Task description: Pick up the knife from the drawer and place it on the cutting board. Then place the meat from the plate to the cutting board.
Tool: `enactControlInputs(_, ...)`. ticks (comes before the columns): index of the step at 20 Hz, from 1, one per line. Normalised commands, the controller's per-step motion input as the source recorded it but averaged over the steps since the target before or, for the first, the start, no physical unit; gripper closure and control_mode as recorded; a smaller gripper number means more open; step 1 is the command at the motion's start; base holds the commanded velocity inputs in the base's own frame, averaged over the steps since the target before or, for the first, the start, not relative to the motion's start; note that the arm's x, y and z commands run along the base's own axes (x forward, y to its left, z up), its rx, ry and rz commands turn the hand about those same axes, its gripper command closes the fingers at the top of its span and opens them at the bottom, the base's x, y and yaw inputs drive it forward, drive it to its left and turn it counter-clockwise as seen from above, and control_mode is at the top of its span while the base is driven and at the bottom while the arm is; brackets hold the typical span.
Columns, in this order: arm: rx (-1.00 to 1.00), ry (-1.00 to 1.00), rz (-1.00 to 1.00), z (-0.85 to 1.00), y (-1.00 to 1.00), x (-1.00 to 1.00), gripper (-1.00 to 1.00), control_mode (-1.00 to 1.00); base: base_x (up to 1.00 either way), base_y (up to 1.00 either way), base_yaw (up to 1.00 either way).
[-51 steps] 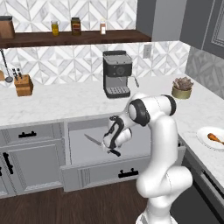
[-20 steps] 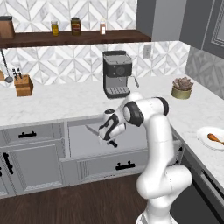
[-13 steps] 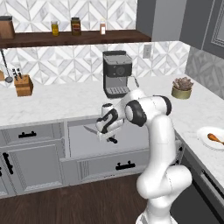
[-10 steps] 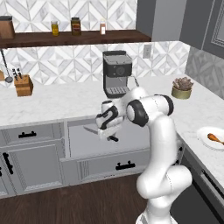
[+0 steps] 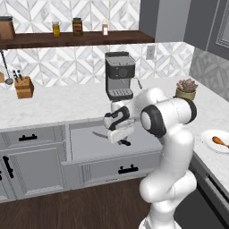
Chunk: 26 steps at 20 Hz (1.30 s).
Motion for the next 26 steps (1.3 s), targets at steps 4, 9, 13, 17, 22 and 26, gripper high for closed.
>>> enactControlInputs(4, 0.0, -0.01, 0.0, 1.0, -0.55, -0.97, 1.0, -1.0, 0.0, 0.0, 0.0)
enactControlInputs(9, 0.11, 0.05, -0.07, 0.52, -0.75, -1.0, 1.0, -1.0, 0.0, 0.0, 0.0)
enactControlInputs(13, 0.13, -0.21, -0.25, 0.74, -0.48, -1.0, 1.0, -1.0, 0.0, 0.0, 0.0)
enactControlInputs(17, 0.03, -0.3, -0.31, 1.0, -0.22, -1.0, 1.0, -1.0, 0.0, 0.0, 0.0)
enactControlInputs(22, -0.04, -0.23, -0.26, 0.69, -0.04, -0.78, 1.0, -1.0, 0.0, 0.0, 0.0)
enactControlInputs(26, -0.06, 0.0, -0.06, 0.06, 0.01, -0.08, 1.0, -1.0, 0.0, 0.0, 0.0)
